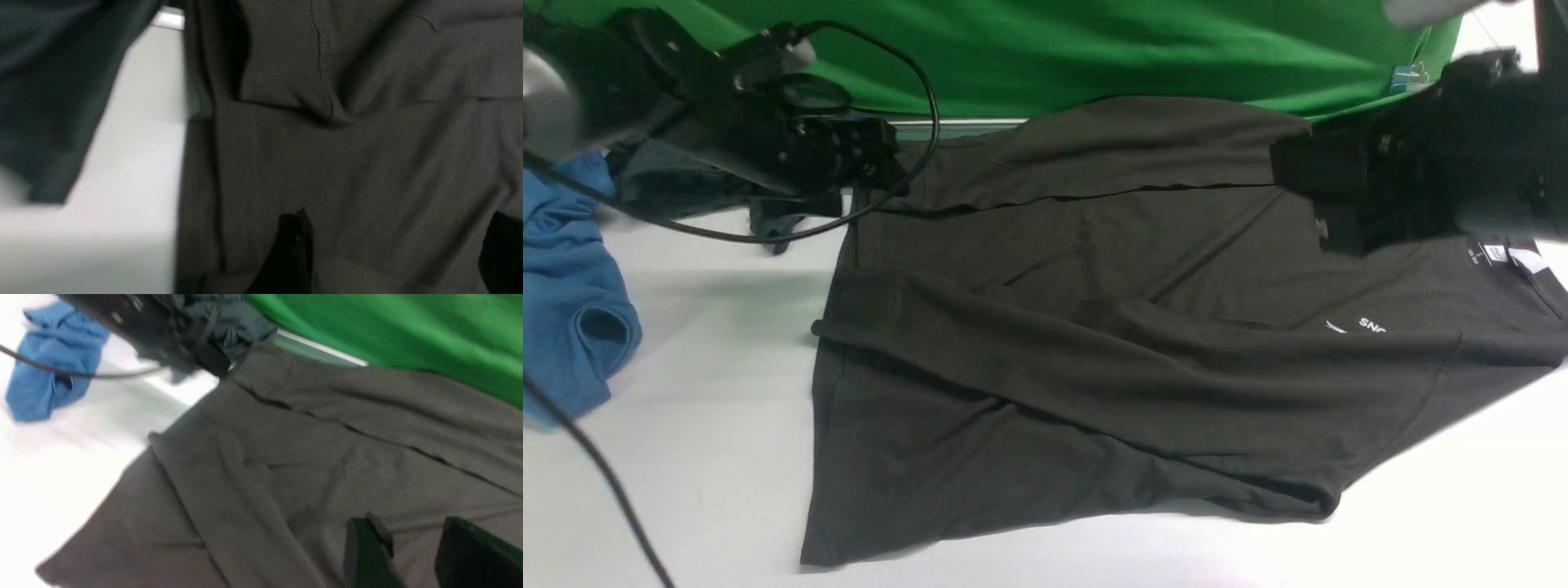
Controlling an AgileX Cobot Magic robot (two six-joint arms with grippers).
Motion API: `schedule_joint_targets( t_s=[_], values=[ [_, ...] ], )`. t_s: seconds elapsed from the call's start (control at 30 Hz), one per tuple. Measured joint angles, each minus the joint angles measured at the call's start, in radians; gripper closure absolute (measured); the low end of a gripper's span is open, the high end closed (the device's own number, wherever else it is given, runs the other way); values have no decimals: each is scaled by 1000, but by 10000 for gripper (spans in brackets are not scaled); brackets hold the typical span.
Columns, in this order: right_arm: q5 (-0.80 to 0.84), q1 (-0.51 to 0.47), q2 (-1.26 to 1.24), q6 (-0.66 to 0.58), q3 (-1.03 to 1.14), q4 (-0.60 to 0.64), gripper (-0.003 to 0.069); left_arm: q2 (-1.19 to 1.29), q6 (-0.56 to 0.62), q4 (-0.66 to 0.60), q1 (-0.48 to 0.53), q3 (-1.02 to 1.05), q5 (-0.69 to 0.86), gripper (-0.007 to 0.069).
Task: Fold a long-sleeved shirt on a white desktop.
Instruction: 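Grab the top left corner of the dark shirt with the left gripper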
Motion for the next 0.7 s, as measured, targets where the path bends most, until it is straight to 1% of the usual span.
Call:
schedule_joint_targets(
  t_s=[0.1, 0.3, 0.43, 0.7],
  values=[
    [0, 0, 0, 3, -27, 0, 417, 72, 7, -38, 0, -55, -1, 43],
    [0, 0, 0, 7, -45, 0, 417, 177, 7, -45, 0, -145, -14, 53],
    [0, 0, 0, 7, -45, 1, 417, 239, 8, -59, 1, -192, -81, 55],
    [0, 0, 0, 7, -45, 2, 417, 271, -3, -69, 13, -218, -115, 57]
  ],
)
